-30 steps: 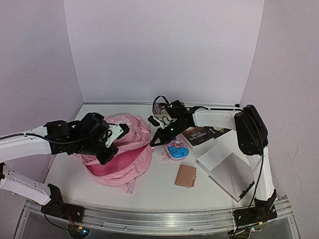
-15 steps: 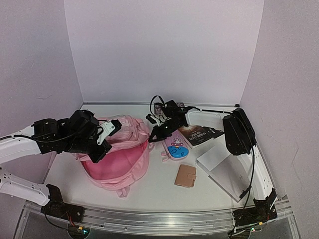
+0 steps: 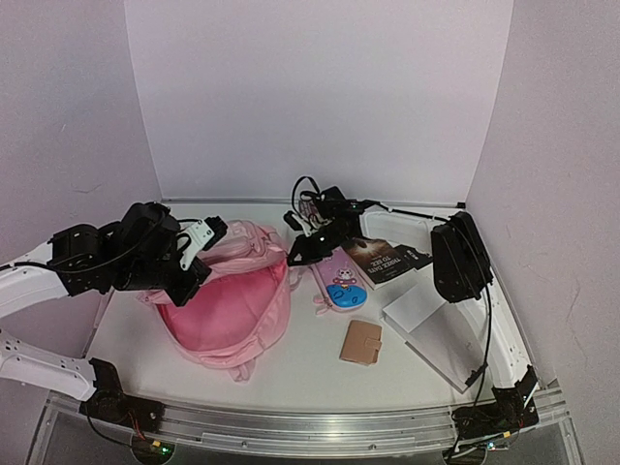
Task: Pack the student bag
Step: Unzip the student bag at the center of the board.
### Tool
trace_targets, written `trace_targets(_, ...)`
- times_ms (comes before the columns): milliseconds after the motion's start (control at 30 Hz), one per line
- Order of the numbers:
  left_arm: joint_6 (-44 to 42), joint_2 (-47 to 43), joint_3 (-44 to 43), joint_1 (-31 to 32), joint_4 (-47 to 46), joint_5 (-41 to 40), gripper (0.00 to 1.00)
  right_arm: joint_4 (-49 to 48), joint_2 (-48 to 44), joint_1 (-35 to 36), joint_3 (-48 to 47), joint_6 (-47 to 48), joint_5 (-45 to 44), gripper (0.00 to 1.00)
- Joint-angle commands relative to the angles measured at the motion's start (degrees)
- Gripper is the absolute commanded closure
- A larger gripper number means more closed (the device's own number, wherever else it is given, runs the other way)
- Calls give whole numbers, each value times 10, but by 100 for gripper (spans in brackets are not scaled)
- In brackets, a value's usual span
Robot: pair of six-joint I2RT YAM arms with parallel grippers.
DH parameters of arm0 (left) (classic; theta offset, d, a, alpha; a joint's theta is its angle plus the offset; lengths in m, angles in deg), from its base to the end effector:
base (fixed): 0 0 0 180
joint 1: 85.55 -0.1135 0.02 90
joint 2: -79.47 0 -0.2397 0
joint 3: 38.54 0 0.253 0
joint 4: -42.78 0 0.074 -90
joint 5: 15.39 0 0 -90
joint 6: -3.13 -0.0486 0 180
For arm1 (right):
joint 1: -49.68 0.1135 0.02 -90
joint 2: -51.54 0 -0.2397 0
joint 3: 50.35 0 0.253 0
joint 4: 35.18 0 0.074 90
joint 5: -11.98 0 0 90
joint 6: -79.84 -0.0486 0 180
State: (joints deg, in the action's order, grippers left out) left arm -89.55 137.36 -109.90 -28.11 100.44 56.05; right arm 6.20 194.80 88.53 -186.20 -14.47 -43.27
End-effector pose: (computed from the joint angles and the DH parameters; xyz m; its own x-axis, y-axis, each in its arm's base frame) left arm 0.1340 -0.1811 0.2918 -0.3431 0.6197 -0.7059 0.6930 0.6743 0.2552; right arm 0.4016 0.3591 0.1385 -0.6449 -0.4402 -0.6247 -0.7615 0.4387 0.4771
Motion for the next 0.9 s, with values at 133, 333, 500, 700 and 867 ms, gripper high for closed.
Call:
trace_targets(133,48,33,-70,3,-59,-87,100,-4,-51,-32,11,-1,-29,44)
trace_targets(333,80,107,-82,-10,-79,-107,100,0,-151,-33,78,21,-18,16)
trace_targets(500,111,137,-85,-74,-92,-52,100,13,-223,-46,135,26,4,7)
trace_targets(700,152,208,-74,-112,-89,-35,100,66,-295,-91,199,61,25,4)
trace_targets(867,191,264,-65,-136,-105,-32,100,158,-349,-158,256,144,11,4)
